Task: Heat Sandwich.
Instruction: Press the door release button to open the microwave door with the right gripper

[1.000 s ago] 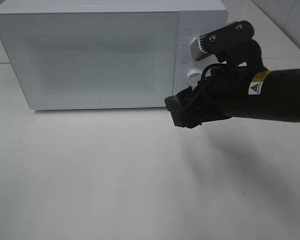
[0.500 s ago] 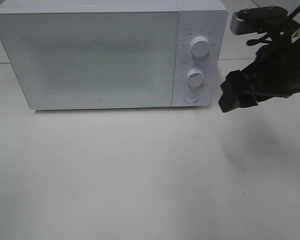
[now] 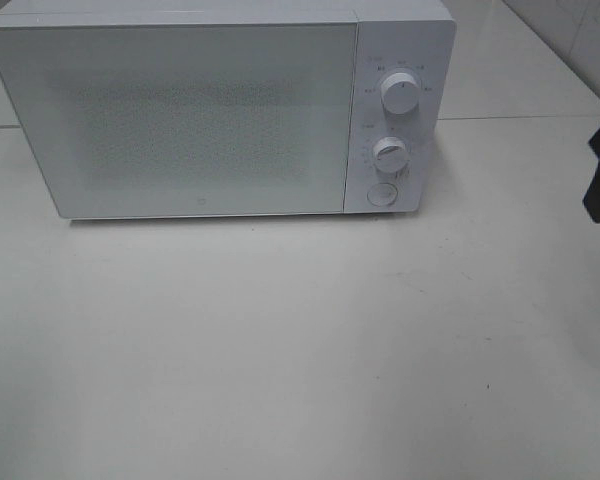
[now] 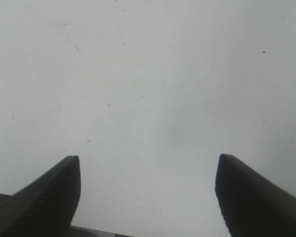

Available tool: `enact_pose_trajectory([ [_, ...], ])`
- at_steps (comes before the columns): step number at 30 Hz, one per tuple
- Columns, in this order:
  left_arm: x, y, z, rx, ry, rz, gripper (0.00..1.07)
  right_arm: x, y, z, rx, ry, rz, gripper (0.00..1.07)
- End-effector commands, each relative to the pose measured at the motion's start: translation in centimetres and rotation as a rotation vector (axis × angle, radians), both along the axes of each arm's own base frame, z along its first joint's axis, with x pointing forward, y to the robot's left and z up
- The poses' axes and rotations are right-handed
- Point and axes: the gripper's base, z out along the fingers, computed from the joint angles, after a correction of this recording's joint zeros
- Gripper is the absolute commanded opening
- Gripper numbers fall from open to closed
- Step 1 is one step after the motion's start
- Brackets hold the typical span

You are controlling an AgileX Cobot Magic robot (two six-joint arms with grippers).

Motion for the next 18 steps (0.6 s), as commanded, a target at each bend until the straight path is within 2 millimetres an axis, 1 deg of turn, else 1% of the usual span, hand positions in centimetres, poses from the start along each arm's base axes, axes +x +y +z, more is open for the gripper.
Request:
enact_pose_trajectory([
  [1,-0.2,-0.1,0.0,-0.011,-0.024,-0.001,0.62,-2.0,-0.3,0.9,0.006,-0.042,-0.009,0.75],
  [3,-0.2,-0.1,0.0,-0.011,-0.024,-0.001,0.62,-3.1,-0.5,1.4,0.012,-0.075,-0.016,0.75],
  [4,-0.2,-0.1,0.0,-0.011,-0.024,-0.001,0.62,-3.1,-0.5,1.4,0.012,-0.075,-0.016,0.75],
  [6,-0.2,-0.1,0.0,-0.011,-0.024,-0.001,0.62,-3.8,-0.5,1.6,0.016,-0.088,-0.024,0.75],
  [7,-0.2,-0.1,0.0,-0.011,-0.024,-0.001,0.62,-4.7,-0.6,1.6,0.018,-0.104,-0.024,0.75],
  [8,-0.2,-0.1,0.0,-0.011,-0.024,-0.001,0.62,-5.1,-0.7,1.6,0.019,-0.112,-0.024,0.75],
  [9,-0.2,-0.1,0.0,-0.011,-0.024,-0.001,0.62,-5.1,-0.7,1.6,0.019,-0.112,-0.024,0.75],
  [11,-0.2,-0.1,0.0,-0.011,-0.024,-0.001,0.62,-6.0,-0.8,1.4,0.020,-0.119,-0.024,0.75],
  [13,-0.2,-0.1,0.0,-0.011,-0.024,-0.001,0.62,-7.4,-0.9,0.9,0.020,-0.123,-0.024,0.75],
  [14,-0.2,-0.1,0.0,-0.011,-0.024,-0.001,0.62,-7.4,-0.9,0.9,0.020,-0.123,-0.024,0.75],
  [15,-0.2,-0.1,0.0,-0.011,-0.024,-0.001,0.62,-8.0,-1.0,0.8,0.023,-0.131,-0.027,0.75],
  [16,-0.2,-0.1,0.0,-0.011,-0.024,-0.001,0.62,-9.1,-1.1,0.5,0.026,-0.145,-0.032,0.75],
  [17,-0.2,-0.1,0.0,-0.011,-0.024,-0.001,0.62,-9.6,-1.2,0.3,0.029,-0.149,-0.039,0.75],
  [18,-0.2,-0.1,0.0,-0.011,-0.024,-0.001,0.62,-9.6,-1.2,0.3,0.029,-0.149,-0.039,0.75],
])
